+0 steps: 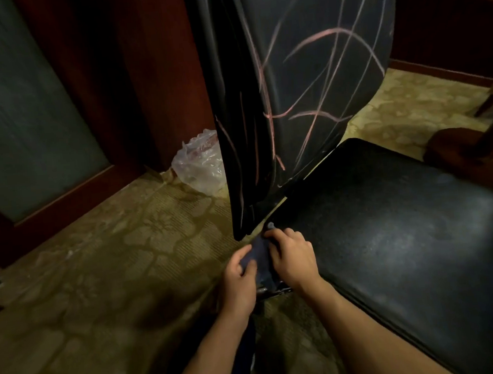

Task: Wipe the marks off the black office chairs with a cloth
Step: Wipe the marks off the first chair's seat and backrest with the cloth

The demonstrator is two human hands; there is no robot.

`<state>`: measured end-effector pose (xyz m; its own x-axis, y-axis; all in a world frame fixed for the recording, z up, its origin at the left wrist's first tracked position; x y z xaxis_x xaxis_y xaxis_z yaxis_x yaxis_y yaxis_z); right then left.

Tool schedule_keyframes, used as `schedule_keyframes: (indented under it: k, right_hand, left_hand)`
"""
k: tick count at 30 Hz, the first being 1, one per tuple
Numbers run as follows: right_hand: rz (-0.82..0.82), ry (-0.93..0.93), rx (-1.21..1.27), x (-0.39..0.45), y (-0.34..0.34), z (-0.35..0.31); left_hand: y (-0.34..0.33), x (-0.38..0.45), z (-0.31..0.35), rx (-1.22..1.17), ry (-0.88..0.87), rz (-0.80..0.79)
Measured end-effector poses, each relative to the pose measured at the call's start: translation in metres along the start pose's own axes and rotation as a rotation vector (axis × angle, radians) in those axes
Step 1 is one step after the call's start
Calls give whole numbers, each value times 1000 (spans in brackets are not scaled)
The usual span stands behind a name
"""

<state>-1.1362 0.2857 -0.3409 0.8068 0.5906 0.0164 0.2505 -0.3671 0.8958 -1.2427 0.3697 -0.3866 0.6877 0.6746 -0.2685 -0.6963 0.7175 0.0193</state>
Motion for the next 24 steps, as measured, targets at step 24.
schedule_keyframes:
  k: [24]
  right_hand:
    - [95, -342, 530, -31, -14, -34]
  left_hand:
    - [60, -18, 28, 263, -231, 132]
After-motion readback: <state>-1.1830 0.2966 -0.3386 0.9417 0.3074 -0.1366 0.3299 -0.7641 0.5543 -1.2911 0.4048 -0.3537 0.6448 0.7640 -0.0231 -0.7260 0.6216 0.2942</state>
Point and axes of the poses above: each hand's wrist, its own x-axis towards the middle knuckle, its own y-axis out of the back of the hand, z = x × y, the point moved 7 cm from there along x, towards the middle knuckle, and after that the axes turned 4 degrees about -y, right-handed, at the moved point
